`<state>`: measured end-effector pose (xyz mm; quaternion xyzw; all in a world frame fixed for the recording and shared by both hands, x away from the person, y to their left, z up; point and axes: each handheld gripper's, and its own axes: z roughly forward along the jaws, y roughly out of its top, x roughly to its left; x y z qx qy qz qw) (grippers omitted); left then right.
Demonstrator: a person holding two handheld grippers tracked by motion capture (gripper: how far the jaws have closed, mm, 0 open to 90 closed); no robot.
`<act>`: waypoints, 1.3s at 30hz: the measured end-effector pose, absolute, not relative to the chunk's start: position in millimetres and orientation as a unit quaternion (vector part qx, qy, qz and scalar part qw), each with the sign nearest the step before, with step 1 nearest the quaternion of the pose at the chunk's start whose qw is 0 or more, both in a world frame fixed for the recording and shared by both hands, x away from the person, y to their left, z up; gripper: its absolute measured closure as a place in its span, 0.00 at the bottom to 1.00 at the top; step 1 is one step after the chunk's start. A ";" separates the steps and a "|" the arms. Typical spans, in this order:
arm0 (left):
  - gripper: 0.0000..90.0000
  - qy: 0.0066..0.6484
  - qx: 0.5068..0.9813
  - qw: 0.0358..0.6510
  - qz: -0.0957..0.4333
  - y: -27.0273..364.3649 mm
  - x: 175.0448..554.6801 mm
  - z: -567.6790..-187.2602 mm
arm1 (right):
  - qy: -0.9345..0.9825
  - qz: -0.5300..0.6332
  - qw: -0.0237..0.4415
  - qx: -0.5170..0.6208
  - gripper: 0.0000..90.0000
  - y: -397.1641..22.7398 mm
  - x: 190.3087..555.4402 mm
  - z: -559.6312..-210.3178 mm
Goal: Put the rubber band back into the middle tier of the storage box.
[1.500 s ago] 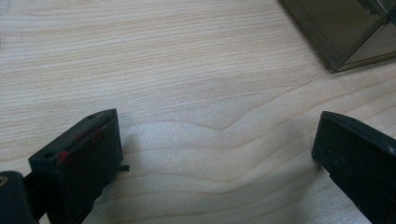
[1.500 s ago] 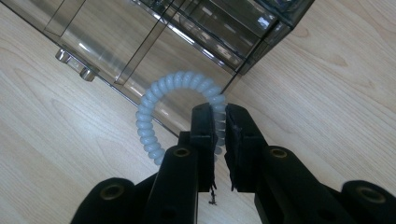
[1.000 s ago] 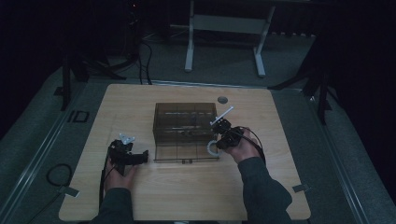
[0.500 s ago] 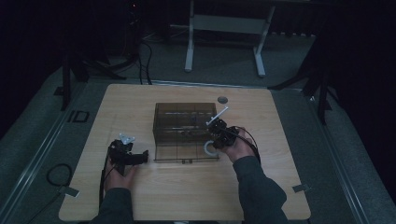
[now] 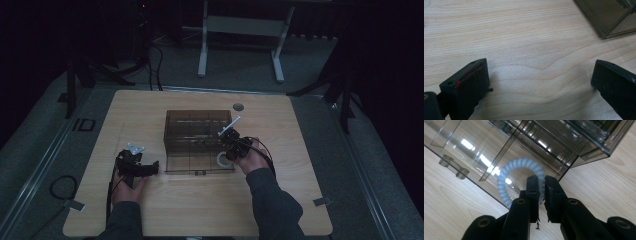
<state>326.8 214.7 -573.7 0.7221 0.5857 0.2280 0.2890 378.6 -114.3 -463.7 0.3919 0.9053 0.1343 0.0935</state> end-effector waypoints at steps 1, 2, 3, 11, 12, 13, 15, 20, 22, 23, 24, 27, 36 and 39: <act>0.02 0.586 0.722 0.289 0.229 214.6 326.9 -573.8 | 0.905 0.134 0.093 0.392 0.91 -113.8 378.7 -463.9; 0.02 0.586 0.722 0.289 0.229 214.6 326.9 -573.8 | 0.906 0.134 0.093 0.392 0.91 -113.3 378.6 -464.1; 0.02 0.586 0.722 0.289 0.228 214.7 326.8 -573.8 | 0.905 0.135 0.094 0.392 0.91 -112.6 378.5 -464.2; 0.02 0.586 0.722 0.289 0.229 214.6 326.9 -573.9 | 0.910 0.128 0.090 0.384 0.87 -110.5 377.8 -465.6; 0.02 0.586 0.722 0.289 0.228 214.6 326.9 -573.7 | 0.910 0.126 0.091 0.384 0.87 -110.7 377.3 -465.3; 0.02 0.586 0.721 0.290 0.229 214.5 326.9 -573.9 | 0.911 0.123 0.093 0.382 0.87 -111.0 376.7 -465.0; 0.02 0.586 0.721 0.290 0.229 214.5 326.9 -573.9 | 0.912 0.121 0.095 0.381 0.87 -111.8 375.3 -464.1; 0.02 0.586 0.721 0.290 0.228 214.5 326.9 -573.8 | 0.910 0.132 0.095 0.382 0.86 -116.3 372.3 -458.7; 0.02 0.586 0.721 0.290 0.228 214.4 326.9 -573.9 | 0.909 0.134 0.095 0.383 0.85 -117.6 372.0 -457.6; 0.02 0.586 0.721 0.290 0.228 214.5 326.9 -573.9 | 0.908 0.136 0.094 0.384 0.85 -119.1 371.6 -456.5; 0.02 0.586 0.721 0.290 0.229 214.4 326.9 -574.0 | 0.907 0.139 0.094 0.386 0.84 -122.1 371.0 -454.9; 0.02 0.586 0.721 0.290 0.228 214.5 326.9 -573.9 | 0.905 0.142 0.096 0.388 0.84 -126.0 370.1 -453.6; 0.02 0.586 0.721 0.290 0.228 214.5 326.9 -573.9 | 0.900 0.149 0.095 0.399 0.84 -139.9 366.9 -454.0; 0.02 0.586 0.721 0.290 0.228 214.5 326.9 -573.9 | 0.899 0.150 0.094 0.401 0.83 -144.8 365.8 -454.8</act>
